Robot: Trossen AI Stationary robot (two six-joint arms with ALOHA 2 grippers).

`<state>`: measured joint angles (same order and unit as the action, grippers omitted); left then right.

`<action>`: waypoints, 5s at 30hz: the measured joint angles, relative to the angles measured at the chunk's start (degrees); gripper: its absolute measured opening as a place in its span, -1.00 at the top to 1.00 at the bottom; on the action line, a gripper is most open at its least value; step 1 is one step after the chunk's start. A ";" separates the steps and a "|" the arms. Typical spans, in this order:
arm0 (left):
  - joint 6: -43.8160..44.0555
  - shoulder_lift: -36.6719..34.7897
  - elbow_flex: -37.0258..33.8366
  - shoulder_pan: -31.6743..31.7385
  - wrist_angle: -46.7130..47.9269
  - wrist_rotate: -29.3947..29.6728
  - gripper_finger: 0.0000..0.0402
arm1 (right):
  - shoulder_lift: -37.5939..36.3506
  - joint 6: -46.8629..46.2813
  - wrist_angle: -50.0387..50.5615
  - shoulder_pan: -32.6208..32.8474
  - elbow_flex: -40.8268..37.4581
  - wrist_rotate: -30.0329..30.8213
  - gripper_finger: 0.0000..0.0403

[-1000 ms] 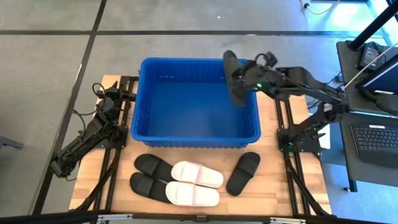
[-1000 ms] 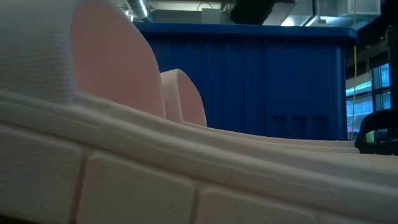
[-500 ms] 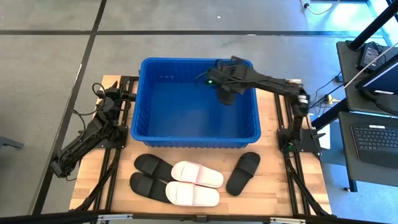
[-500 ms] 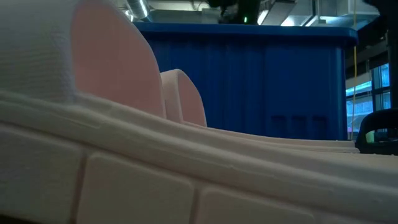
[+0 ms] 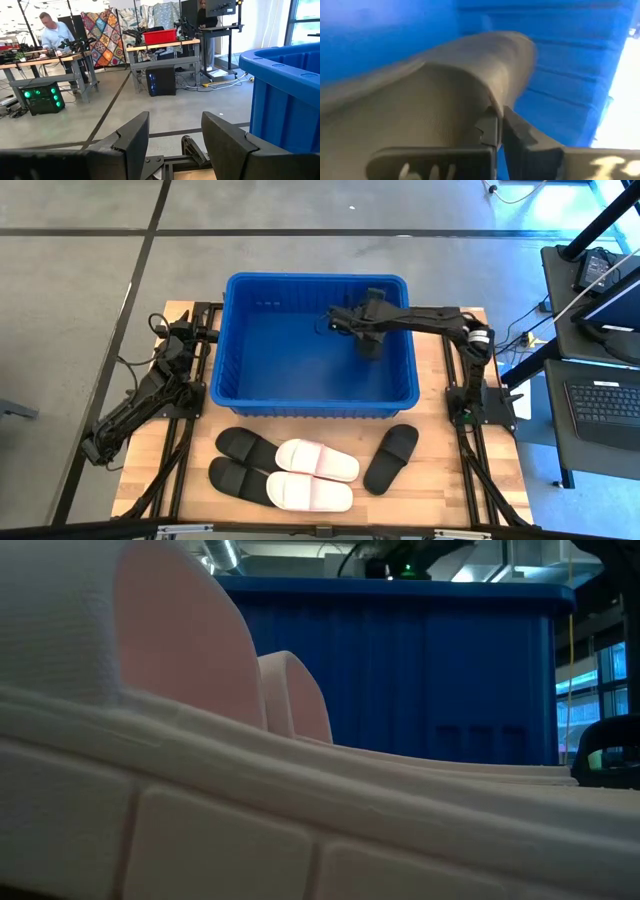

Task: Pick and place slides into bin
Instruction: Put the black slide into the blue container

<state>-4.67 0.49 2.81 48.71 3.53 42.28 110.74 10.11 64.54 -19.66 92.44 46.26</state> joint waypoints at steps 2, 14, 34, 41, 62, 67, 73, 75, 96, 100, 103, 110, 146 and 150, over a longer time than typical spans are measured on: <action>-0.02 0.00 0.00 0.02 0.00 0.00 0.12 | 0.00 3.55 -4.77 -0.05 -2.81 -0.25 0.94; -0.02 0.00 0.00 0.02 0.00 0.00 0.12 | 0.06 7.08 -5.25 -1.25 -9.31 -1.48 0.94; 0.04 0.00 0.00 0.02 0.02 0.00 0.12 | 0.07 3.65 -5.70 -3.58 -9.35 -9.93 0.94; 0.07 -0.01 0.00 0.02 0.02 0.00 0.12 | 0.07 4.32 -7.30 -6.84 -9.35 -10.32 0.94; 0.09 0.00 0.00 0.00 0.02 0.00 0.12 | 0.20 8.47 -11.11 -9.85 -9.33 -13.61 0.76; 0.07 0.00 0.00 0.02 0.02 0.00 0.12 | 0.22 8.65 -11.03 -9.86 -9.33 -13.54 0.68; 0.09 0.00 0.00 0.02 0.02 0.00 0.12 | 0.22 8.84 -10.72 -9.89 -9.33 -14.26 0.47; 0.09 0.00 0.00 0.02 0.02 0.00 0.12 | 0.24 8.85 -10.21 -9.90 -9.33 -14.66 0.37; 0.09 0.00 0.00 0.02 0.03 0.00 0.12 | 0.26 6.14 -5.72 -9.88 -9.33 -14.96 -0.21; 0.09 0.00 0.00 0.00 0.03 0.01 0.12 | 0.26 5.20 -3.22 -9.88 -9.33 -17.33 -0.22; 0.09 -0.01 0.00 0.00 0.02 0.00 0.12 | 0.26 4.86 -2.01 -9.88 -9.33 -20.48 -0.22; 0.07 0.00 0.00 0.02 0.03 0.00 0.12 | 0.17 3.58 -0.67 -9.86 -9.33 -20.76 -0.22; 0.02 -0.02 0.00 0.00 -0.07 0.00 0.12 | -23.86 -38.38 25.46 33.97 20.24 -39.46 -0.22; -0.16 -0.02 0.00 0.02 -0.08 0.00 0.12 | -22.80 -48.60 24.77 42.96 14.91 -37.37 -0.22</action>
<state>-4.82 0.47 2.81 48.73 3.45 42.28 87.94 -38.49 89.31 23.30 107.35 8.90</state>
